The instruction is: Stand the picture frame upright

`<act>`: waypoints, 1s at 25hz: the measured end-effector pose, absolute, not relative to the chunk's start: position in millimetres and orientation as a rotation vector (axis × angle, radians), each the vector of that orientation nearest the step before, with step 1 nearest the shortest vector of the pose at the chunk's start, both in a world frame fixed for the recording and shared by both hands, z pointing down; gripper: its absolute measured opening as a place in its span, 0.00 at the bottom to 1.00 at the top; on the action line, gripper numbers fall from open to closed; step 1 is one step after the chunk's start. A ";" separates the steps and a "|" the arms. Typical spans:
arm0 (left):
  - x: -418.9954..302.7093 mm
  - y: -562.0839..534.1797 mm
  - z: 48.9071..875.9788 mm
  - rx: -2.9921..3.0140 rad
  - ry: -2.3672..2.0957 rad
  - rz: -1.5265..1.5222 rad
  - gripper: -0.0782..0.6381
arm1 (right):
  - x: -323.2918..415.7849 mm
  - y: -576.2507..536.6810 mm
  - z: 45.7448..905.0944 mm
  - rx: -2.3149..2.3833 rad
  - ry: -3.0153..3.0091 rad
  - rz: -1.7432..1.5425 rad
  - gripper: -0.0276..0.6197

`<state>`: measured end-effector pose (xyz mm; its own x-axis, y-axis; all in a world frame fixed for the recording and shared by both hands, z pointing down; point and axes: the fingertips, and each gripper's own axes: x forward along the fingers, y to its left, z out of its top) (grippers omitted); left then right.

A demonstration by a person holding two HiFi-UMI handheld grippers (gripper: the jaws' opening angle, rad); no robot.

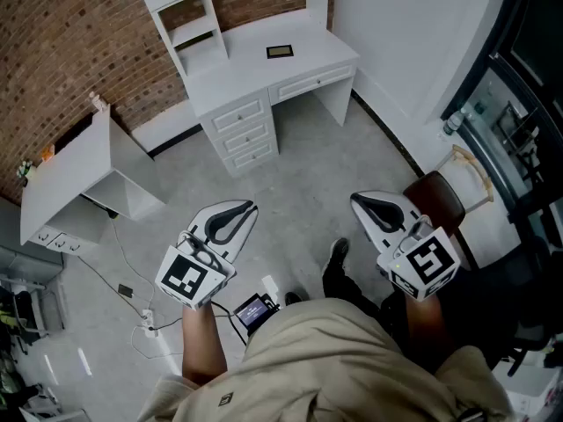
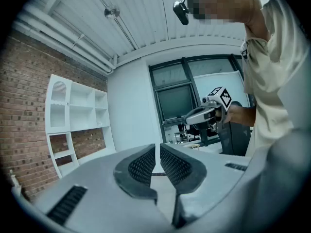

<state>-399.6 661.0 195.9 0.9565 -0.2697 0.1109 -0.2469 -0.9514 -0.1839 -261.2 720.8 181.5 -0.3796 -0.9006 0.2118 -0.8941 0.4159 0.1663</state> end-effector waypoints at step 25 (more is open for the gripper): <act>-284.4 511.4 222.1 -2.972 0.416 -0.345 0.16 | -138.8 559.3 214.8 1.596 -2.487 0.143 0.05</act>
